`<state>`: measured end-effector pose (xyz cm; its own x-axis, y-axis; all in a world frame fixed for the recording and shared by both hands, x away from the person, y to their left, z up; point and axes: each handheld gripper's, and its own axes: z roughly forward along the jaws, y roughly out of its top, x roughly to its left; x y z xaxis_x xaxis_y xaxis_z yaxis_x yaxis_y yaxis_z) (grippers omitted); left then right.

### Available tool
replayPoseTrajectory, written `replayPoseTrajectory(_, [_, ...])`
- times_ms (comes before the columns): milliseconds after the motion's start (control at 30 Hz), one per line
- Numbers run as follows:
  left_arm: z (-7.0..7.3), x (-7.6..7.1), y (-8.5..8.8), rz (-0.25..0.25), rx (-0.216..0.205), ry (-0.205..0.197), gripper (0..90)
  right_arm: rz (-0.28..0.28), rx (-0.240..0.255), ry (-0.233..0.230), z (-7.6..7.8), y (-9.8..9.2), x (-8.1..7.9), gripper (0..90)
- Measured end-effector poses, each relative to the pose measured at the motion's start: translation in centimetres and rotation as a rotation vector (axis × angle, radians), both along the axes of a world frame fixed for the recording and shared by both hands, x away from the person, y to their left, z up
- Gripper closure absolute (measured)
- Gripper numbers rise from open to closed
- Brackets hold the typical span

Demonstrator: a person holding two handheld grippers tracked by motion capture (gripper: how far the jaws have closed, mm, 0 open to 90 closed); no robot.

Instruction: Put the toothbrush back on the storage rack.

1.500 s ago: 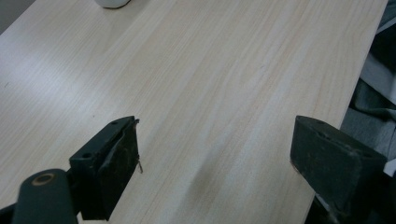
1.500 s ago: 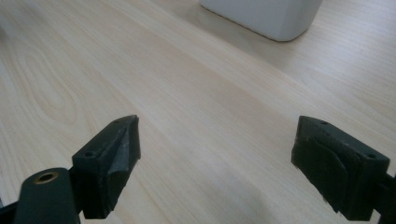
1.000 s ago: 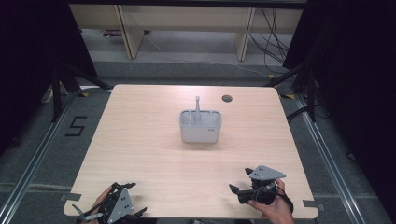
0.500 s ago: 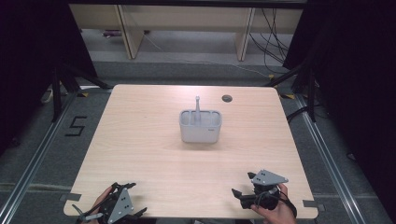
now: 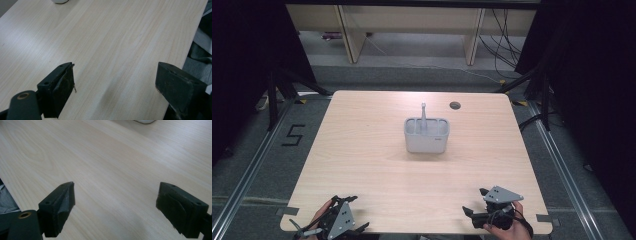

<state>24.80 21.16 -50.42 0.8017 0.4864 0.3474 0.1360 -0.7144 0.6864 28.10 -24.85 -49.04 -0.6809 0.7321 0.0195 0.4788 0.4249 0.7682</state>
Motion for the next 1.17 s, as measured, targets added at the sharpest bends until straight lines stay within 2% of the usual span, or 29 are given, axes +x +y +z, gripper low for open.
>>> replayPoseTrajectory(33, [0.09, 0.04, 0.07, -0.003, 0.018, -0.003, 15.0, -0.01, 0.002, -0.003, -0.02, -0.06, -0.07, 16.1])
replayPoseTrajectory(100, [-0.01, 0.0, 0.0, -0.001, -0.001, 0.0, 14.9, -0.018, -0.003, -0.007, -0.01, -0.26, -0.17, 16.1])
replayPoseTrajectory(133, [-0.03, 0.03, -0.01, -0.003, -0.003, 0.0, 15.0, -0.015, 0.001, 0.01, -0.03, -0.29, -0.22, 16.0])
replayPoseTrajectory(167, [-0.03, 0.03, -0.01, -0.003, -0.002, 0.0, 14.9, -0.022, -0.013, -0.011, 0.01, -0.41, -0.26, 16.0])
replayPoseTrajectory(267, [0.0, 0.01, 0.0, 0.0, -0.001, 0.0, 14.9, -0.031, -0.005, 0.002, -0.07, -0.38, -0.4, 16.0])
replayPoseTrajectory(500, [-0.03, 0.04, -0.01, -0.004, -0.001, 0.0, 14.9, -0.003, -0.014, 0.009, -0.24, -0.34, -0.27, 16.1])
replayPoseTrajectory(567, [0.07, 0.09, 0.05, -0.003, 0.022, -0.001, 14.9, -0.002, -0.014, 0.009, -0.23, -0.33, -0.28, 16.1])
replayPoseTrajectory(667, [-0.04, 0.04, -0.01, -0.003, -0.002, 0.0, 15.0, -0.004, -0.012, 0.008, -0.24, -0.35, -0.24, 16.1])
replayPoseTrajectory(967, [0.0, 0.01, -0.01, -0.001, -0.001, 0.0, 15.0, -0.003, -0.012, 0.011, -0.25, -0.25, -0.28, 16.1])
replayPoseTrajectory(1000, [0.09, 0.05, 0.05, -0.003, 0.016, -0.003, 14.9, -0.005, -0.014, 0.011, -0.26, -0.25, -0.28, 16.1])
replayPoseTrajectory(1033, [0.09, 0.06, 0.05, -0.004, 0.016, -0.003, 15.0, -0.005, -0.014, 0.009, -0.25, -0.25, -0.28, 16.1])
replayPoseTrajectory(1100, [-0.01, 0.03, 0.0, -0.001, -0.001, 0.0, 14.9, -0.005, -0.014, 0.008, -0.26, -0.25, -0.27, 16.1])
replayPoseTrajectory(1133, [-0.03, 0.06, 0.0, -0.002, -0.004, 0.0, 15.0, -0.011, -0.02, -0.008, -0.25, -0.29, -0.26, 16.1])
replayPoseTrajectory(1167, [0.09, 0.08, 0.07, -0.006, 0.014, 0.004, 15.0, -0.017, -0.02, -0.005, -0.26, -0.28, -0.27, 16.1])
